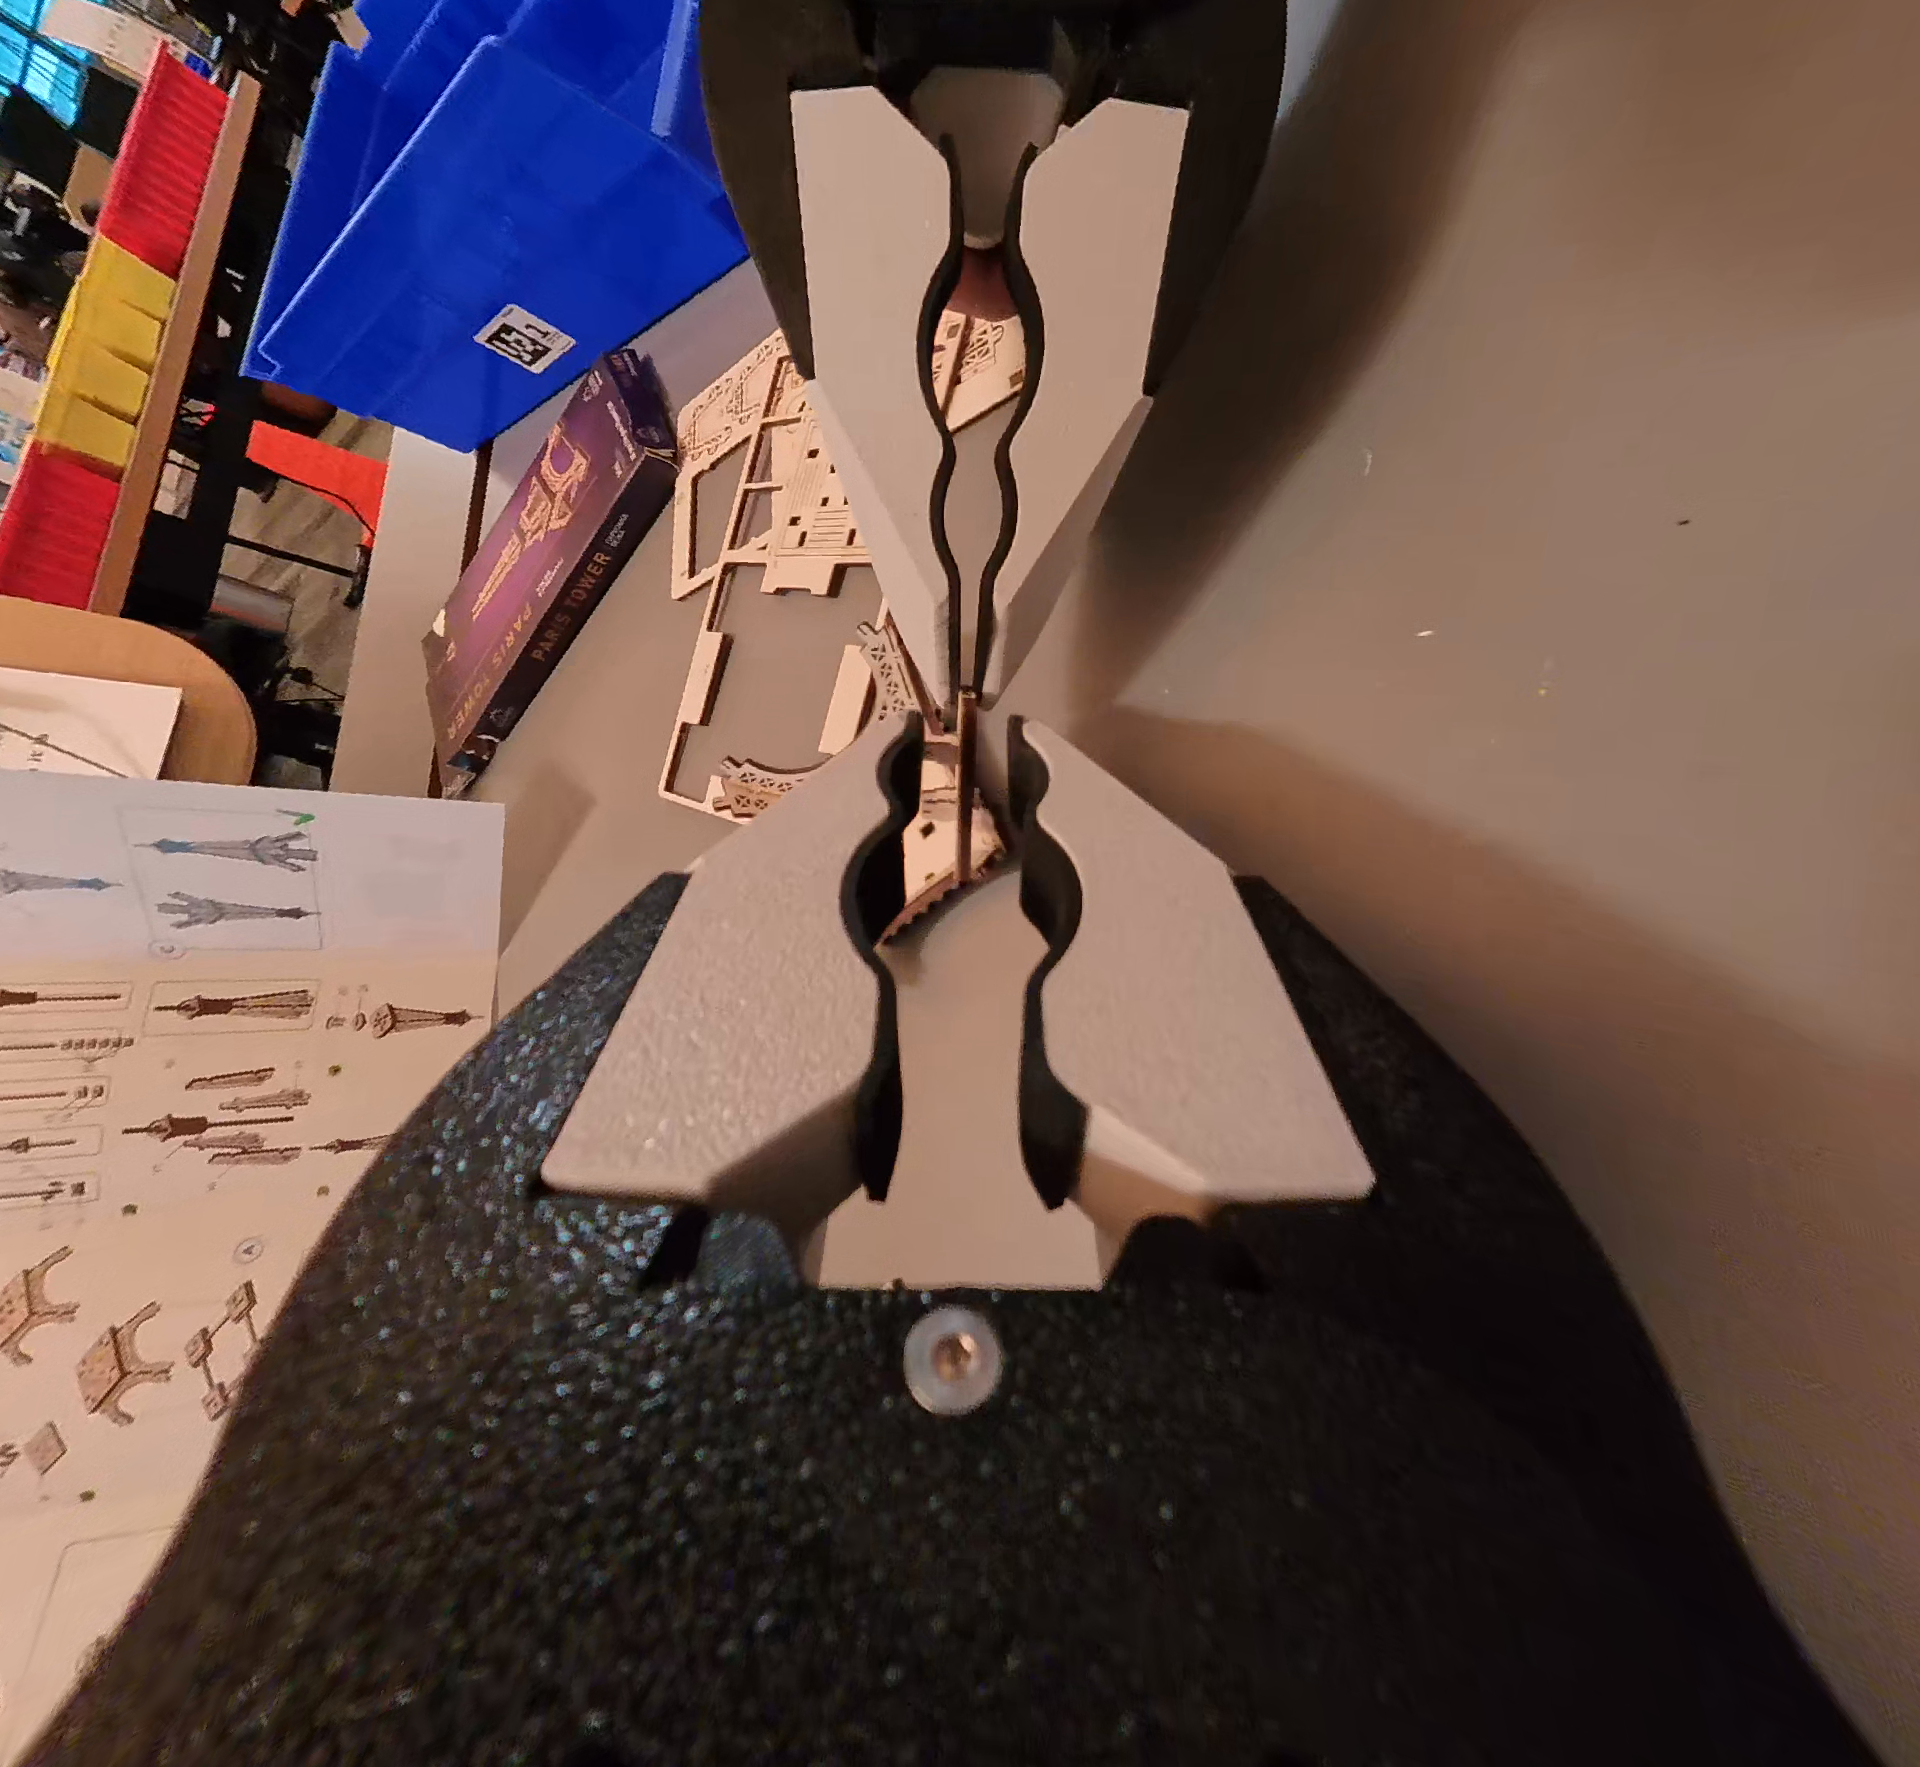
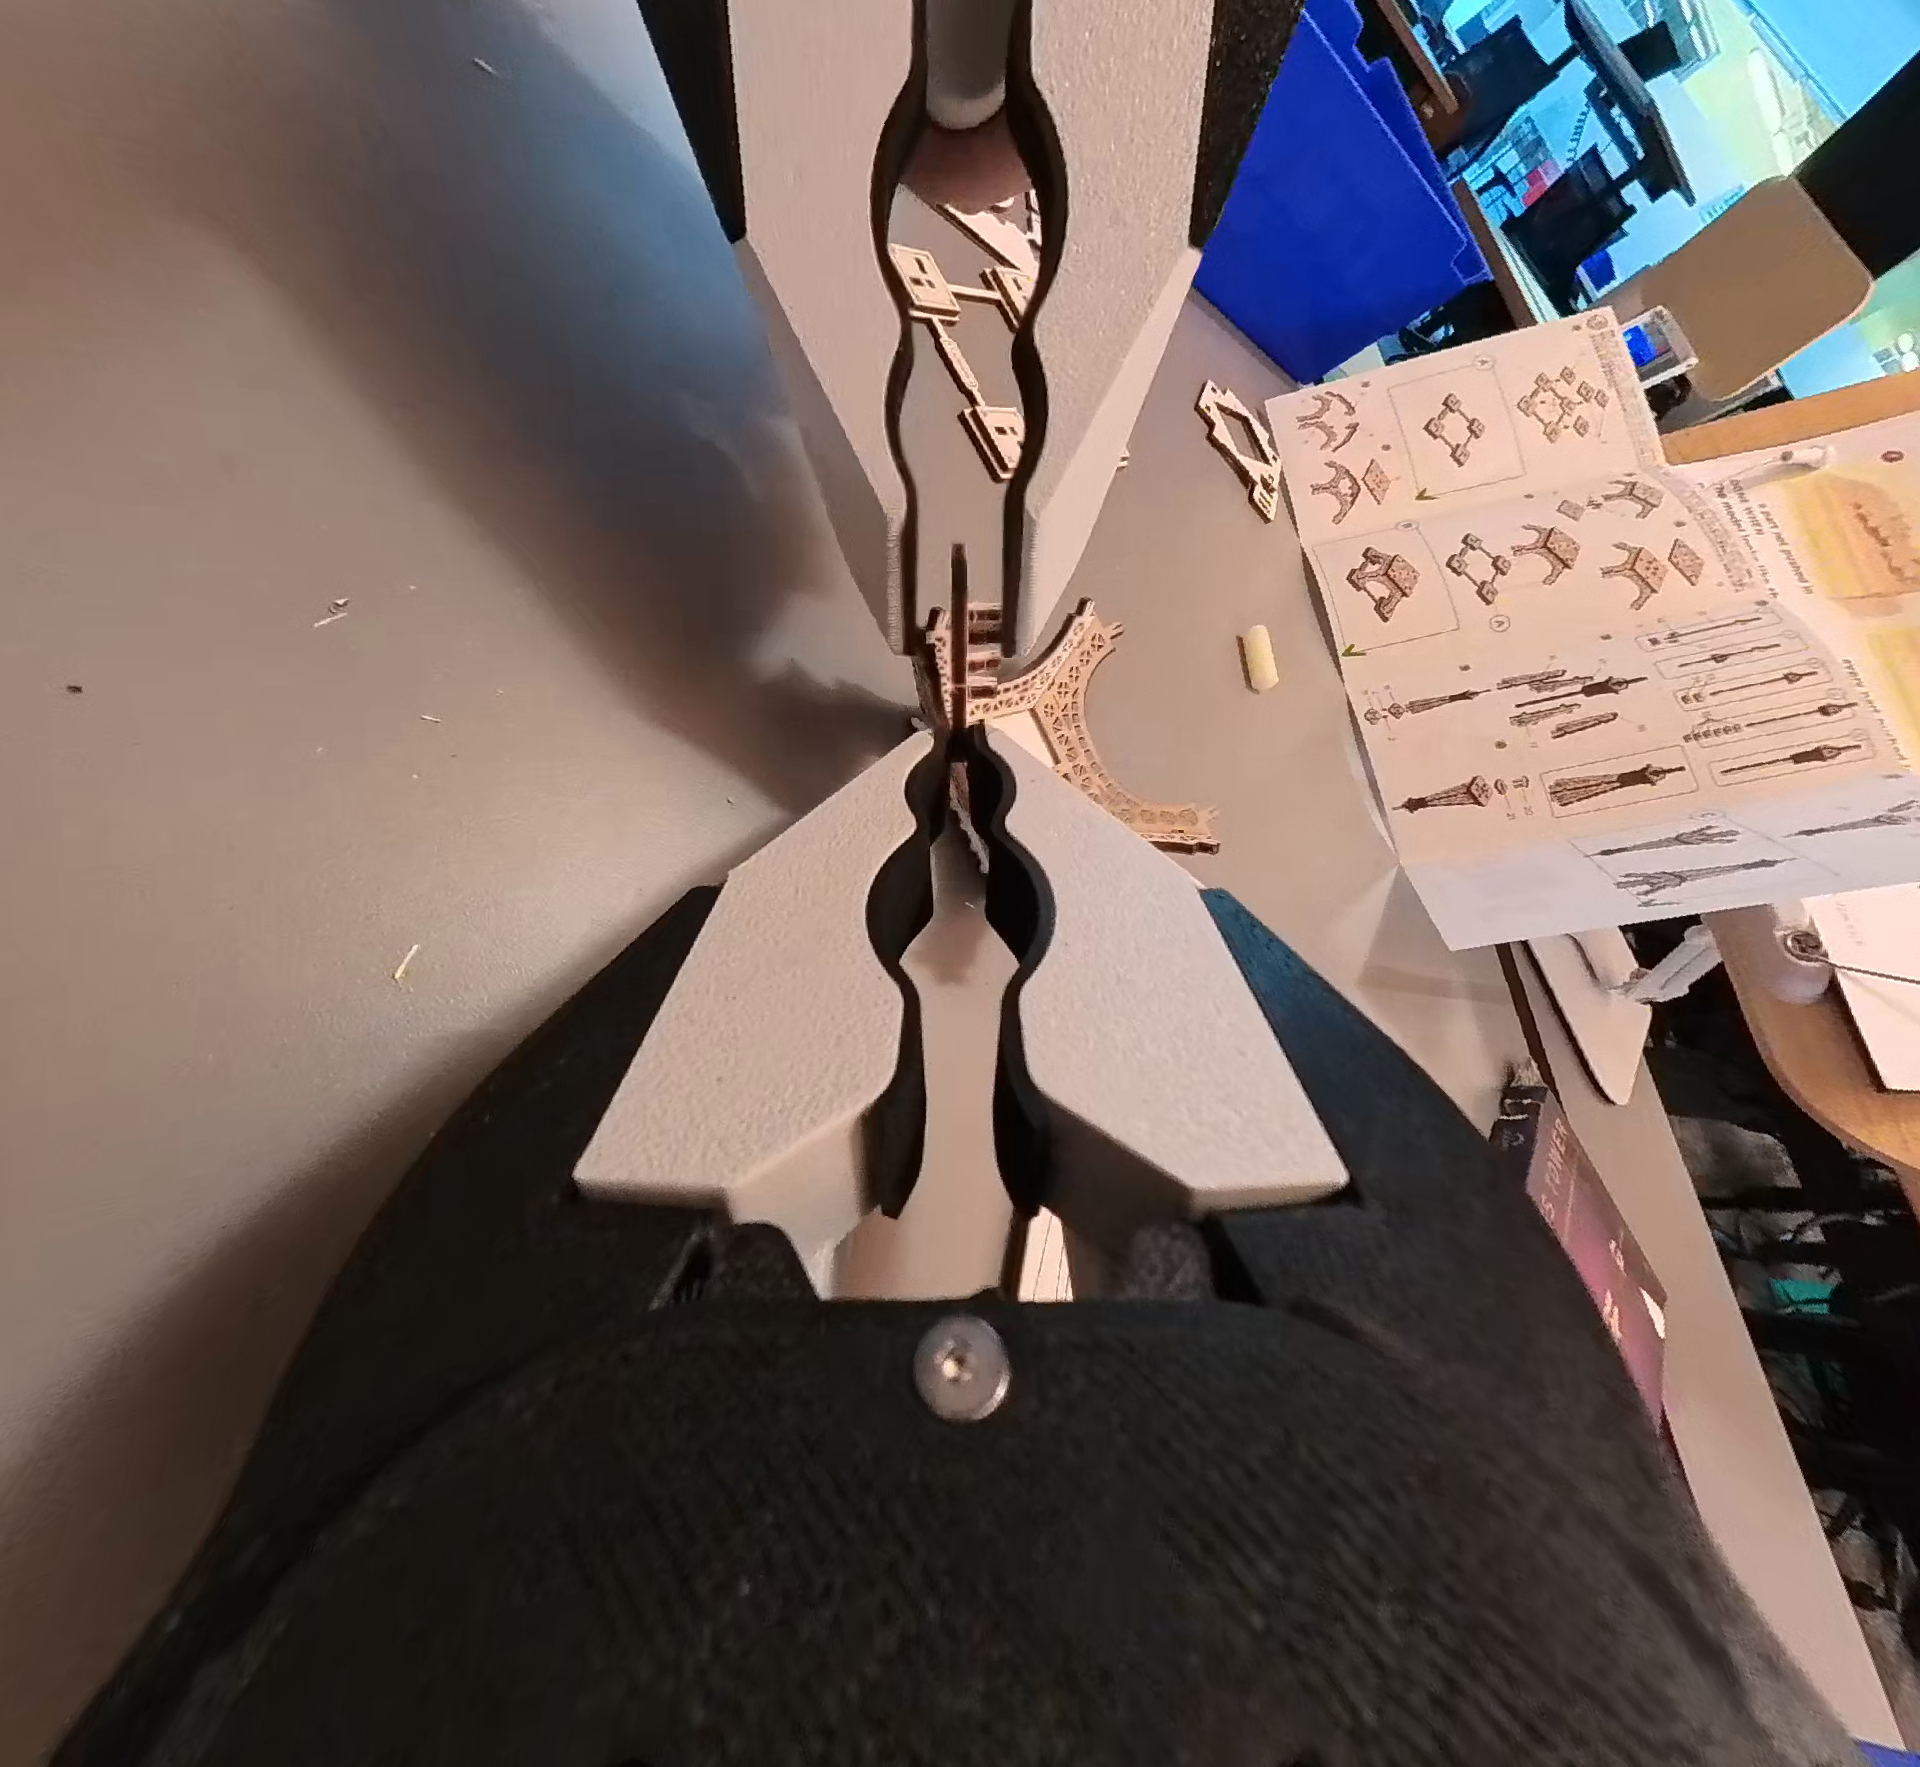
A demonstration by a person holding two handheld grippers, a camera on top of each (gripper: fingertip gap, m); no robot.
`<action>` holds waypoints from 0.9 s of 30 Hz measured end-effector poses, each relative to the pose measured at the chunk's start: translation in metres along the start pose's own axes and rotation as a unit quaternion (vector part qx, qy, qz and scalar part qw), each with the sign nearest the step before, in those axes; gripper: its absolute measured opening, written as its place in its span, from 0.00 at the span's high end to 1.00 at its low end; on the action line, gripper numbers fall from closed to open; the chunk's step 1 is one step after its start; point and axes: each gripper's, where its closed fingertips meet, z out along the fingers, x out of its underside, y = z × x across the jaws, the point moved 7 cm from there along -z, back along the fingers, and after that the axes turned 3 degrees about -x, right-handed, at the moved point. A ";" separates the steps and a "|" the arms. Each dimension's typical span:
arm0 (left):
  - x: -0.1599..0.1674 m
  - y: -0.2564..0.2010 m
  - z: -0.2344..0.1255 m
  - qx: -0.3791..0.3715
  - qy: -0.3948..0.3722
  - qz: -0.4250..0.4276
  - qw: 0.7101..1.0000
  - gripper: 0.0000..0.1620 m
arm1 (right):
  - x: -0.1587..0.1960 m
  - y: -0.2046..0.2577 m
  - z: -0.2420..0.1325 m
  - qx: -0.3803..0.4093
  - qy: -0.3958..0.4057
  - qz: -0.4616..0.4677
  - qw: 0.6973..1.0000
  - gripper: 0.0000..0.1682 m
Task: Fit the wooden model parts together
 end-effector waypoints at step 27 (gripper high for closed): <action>0.002 0.003 0.003 -0.005 0.023 -0.018 1.000 0.96 | 0.000 -0.001 0.000 0.003 0.001 -0.001 1.000 1.00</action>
